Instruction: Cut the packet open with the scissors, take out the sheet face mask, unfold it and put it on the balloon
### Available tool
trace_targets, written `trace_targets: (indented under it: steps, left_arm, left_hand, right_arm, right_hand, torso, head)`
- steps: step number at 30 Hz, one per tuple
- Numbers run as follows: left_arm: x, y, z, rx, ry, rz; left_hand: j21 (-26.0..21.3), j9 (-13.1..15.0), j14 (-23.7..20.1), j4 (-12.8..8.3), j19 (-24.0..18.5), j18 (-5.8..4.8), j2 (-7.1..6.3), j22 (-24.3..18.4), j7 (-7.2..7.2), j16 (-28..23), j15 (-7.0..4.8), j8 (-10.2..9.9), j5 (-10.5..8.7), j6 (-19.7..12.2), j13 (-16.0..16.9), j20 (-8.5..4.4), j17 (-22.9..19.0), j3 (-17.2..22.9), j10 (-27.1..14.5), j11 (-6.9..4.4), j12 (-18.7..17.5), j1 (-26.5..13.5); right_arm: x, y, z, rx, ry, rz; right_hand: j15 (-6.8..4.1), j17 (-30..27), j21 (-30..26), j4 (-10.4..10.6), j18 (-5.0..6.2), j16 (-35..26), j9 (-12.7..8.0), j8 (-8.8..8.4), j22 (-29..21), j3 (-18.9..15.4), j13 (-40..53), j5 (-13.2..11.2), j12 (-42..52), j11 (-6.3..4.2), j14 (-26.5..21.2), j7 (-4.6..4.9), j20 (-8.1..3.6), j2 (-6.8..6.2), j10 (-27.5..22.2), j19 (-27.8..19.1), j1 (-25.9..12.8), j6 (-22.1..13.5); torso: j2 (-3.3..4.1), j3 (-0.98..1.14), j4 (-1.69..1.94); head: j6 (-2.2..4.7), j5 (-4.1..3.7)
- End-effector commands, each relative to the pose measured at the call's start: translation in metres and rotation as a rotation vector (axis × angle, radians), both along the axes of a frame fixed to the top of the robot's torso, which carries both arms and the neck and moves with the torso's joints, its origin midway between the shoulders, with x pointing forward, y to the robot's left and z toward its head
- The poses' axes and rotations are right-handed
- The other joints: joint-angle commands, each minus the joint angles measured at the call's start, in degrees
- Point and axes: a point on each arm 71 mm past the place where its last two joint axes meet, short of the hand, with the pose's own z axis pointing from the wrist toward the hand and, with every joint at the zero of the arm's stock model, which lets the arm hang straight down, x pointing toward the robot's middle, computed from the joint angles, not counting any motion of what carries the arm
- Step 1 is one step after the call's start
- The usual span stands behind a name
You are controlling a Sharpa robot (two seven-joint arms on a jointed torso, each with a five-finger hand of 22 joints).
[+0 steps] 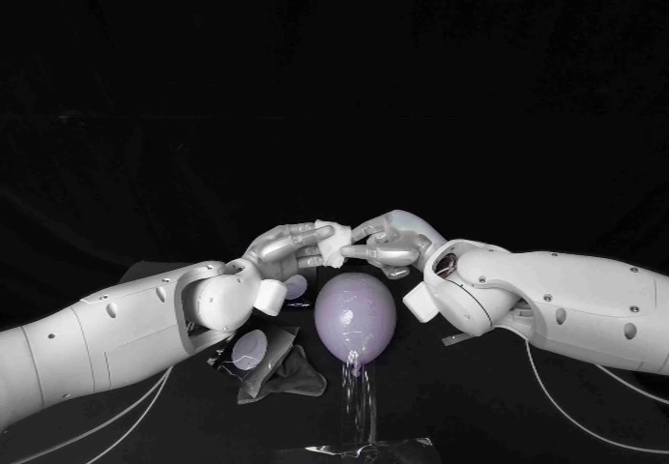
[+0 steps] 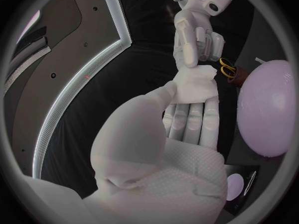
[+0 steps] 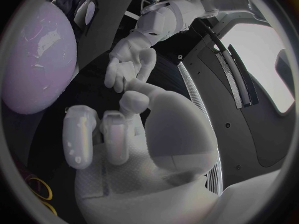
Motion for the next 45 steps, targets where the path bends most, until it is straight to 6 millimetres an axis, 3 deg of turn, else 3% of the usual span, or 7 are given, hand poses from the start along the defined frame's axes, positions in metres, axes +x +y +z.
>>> trace_targets:
  steps: [1, 6, 7, 14, 25, 39, 45]
  left_arm:
    - [0.001, 0.000, 0.002, 0.042, -0.038, 0.023]
    - [0.001, 0.000, 0.002, 0.066, -0.056, 0.031]
    - [0.001, 0.001, 0.002, 0.070, -0.058, 0.034]
    - [0.001, 0.006, 0.002, 0.086, -0.071, 0.059]
    - [-0.001, 0.010, 0.004, 0.099, -0.095, 0.040]
    - [-0.005, 0.011, 0.006, 0.100, -0.134, -0.015]
    - [-0.007, 0.010, 0.007, 0.089, -0.142, -0.045]
  left_hand:
    - [0.53, 0.43, 0.59, -0.57, -0.17, 0.43, 0.90, 0.37, -0.14, -0.42, 0.08, 0.38, 0.13, 0.51, 0.00, -0.44, -0.03, 1.31, 0.59, 0.02, 0.02, -0.02]
    - [1.50, 0.94, -0.13, -1.65, -1.19, -0.11, 0.92, 1.23, -0.28, -1.54, 0.45, 0.22, 0.18, 0.62, -0.21, -0.73, -0.35, 3.76, -0.48, 0.33, -0.92, -1.52]
    - [2.53, 1.23, 4.60, -2.36, -1.02, -0.15, 1.01, 1.96, -0.08, 0.92, -0.85, 0.13, 0.39, 0.39, -0.21, -1.10, 0.73, 4.32, -0.92, 0.29, -1.30, -1.96]
    - [9.22, 1.52, 10.58, -5.30, 1.82, 0.11, 0.77, 6.41, -0.82, 5.93, -3.18, -0.84, 0.30, 0.31, 0.19, -4.10, 3.53, 4.50, 2.83, -1.11, 0.19, -1.82]
    - [25.02, -1.09, 6.36, -10.57, -11.72, -3.28, 1.57, 20.79, -1.09, 12.29, -3.21, -9.49, 0.07, -4.00, -0.18, -6.66, 8.91, 10.75, 2.87, -1.49, 0.54, -5.79]
    - [29.74, -2.38, -1.06, -12.94, -18.39, -3.85, 2.72, 25.92, -2.96, 23.89, -2.86, -13.19, 0.11, -6.66, 0.48, -5.48, 15.54, 16.43, 0.16, -1.20, 5.42, -8.73]
    - [30.36, -2.37, -2.59, -13.15, -19.17, -3.78, 3.01, 26.62, -2.73, 26.37, -2.80, -13.34, 0.14, -6.30, 0.79, -5.19, 16.40, 17.17, -0.92, -1.14, 7.22, -9.25]
  right_arm:
    - [-0.001, 0.000, -0.001, 0.002, -0.001, 0.004]
    - [-0.003, -0.001, -0.004, 0.014, 0.011, 0.004]
    - [-0.004, -0.001, -0.004, 0.016, 0.014, 0.004]
    - [-0.008, -0.007, -0.008, 0.024, 0.023, 0.005]
    - [-0.007, -0.029, -0.011, 0.031, 0.023, -0.038]
    - [0.001, -0.046, -0.012, 0.068, 0.009, -0.099]
    - [0.005, -0.044, -0.012, 0.100, 0.010, -0.101]
  right_hand:
    - [-0.20, 13.61, -0.45, -0.40, -0.04, -0.24, 1.33, 0.22, 12.28, 0.11, -0.19, 0.14, -0.30, 0.05, 5.56, 0.37, -0.16, -0.17, 0.27, 1.25, 0.09, -0.55]
    - [1.12, 12.05, -2.16, 1.64, 0.27, -1.32, -0.18, -3.32, 11.74, -3.52, -0.99, 0.09, -2.09, 1.86, 5.07, 2.76, 0.50, -3.50, -0.69, 0.31, -4.32, -6.21]
    - [1.66, 11.66, -2.63, 2.27, 0.34, -1.60, -0.69, -4.30, 11.59, -4.67, -1.22, 0.10, -2.65, 2.38, 4.94, 3.34, 0.90, -4.46, -1.08, 0.05, -5.37, -7.44]
    - [2.49, 8.90, -5.82, 3.30, 1.01, -3.59, -1.67, -6.24, 10.56, -6.99, -3.49, 0.13, -6.98, 3.24, 3.94, 4.18, 1.67, -6.07, -2.97, -1.76, -6.50, -9.84]
    - [2.74, 7.99, -7.21, 4.01, 1.34, -4.33, -1.96, -6.72, 10.11, -8.25, -4.11, 0.12, -8.23, 3.45, 3.51, 4.33, 2.17, -6.01, -3.86, -2.54, -6.17, -9.89]
    - [2.63, 8.51, -6.76, 4.28, 1.31, -3.96, -2.28, -6.66, 10.27, -8.14, -3.62, 0.21, -7.32, 3.27, 3.72, 4.20, 2.47, -3.82, -3.70, -2.17, -3.76, -8.30]
    - [2.54, 8.68, -6.71, 4.08, 1.30, -3.83, -2.66, -6.72, 10.32, -6.10, -3.54, 0.36, -7.09, 3.14, 3.80, 4.04, 2.45, -0.77, -3.75, -2.07, -1.69, -7.15]
  torso:
    - [0.03, 0.00, 0.02]
    - [0.05, -0.05, 0.05]
    - [0.05, -0.06, 0.04]
    - [0.03, -0.05, 0.06]
    - [0.05, -0.06, 0.02]
    - [0.08, -0.05, 0.00]
    - [0.05, -0.03, 0.04]
  head:
    - [0.04, -0.08]
    - [-0.03, -0.14]
    - [-0.02, -0.13]
    - [0.08, -0.16]
    - [0.14, -0.02]
    - [-0.04, -0.39]
    - [-0.15, -0.63]
